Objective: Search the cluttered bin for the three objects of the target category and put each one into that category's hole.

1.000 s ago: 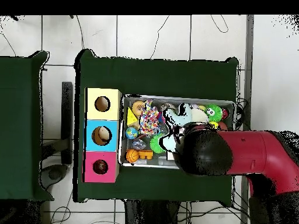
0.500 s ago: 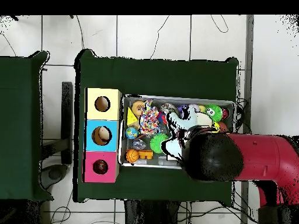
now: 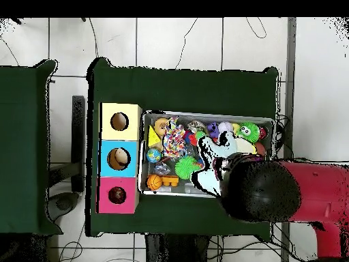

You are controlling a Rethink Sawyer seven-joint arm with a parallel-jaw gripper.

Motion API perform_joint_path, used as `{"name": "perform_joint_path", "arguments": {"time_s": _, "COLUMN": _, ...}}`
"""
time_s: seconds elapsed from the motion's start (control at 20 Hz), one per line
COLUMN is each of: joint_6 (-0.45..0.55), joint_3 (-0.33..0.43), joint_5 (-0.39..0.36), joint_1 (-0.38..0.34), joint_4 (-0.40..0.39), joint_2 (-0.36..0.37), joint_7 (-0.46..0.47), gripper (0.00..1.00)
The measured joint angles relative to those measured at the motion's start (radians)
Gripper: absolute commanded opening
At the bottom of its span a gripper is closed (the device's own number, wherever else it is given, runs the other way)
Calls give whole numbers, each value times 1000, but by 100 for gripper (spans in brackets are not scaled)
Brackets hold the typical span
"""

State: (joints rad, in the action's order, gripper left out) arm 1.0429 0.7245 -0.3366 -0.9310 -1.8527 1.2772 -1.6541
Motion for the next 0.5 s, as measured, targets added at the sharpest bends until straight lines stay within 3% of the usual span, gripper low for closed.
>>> {"name": "perform_joint_path", "arguments": {"time_s": 0.5, "joint_6": 27, "joint_3": 25, "joint_5": 2, "joint_1": -27, "joint_4": 0, "joint_2": 22, "joint_7": 1, "gripper": 0}}
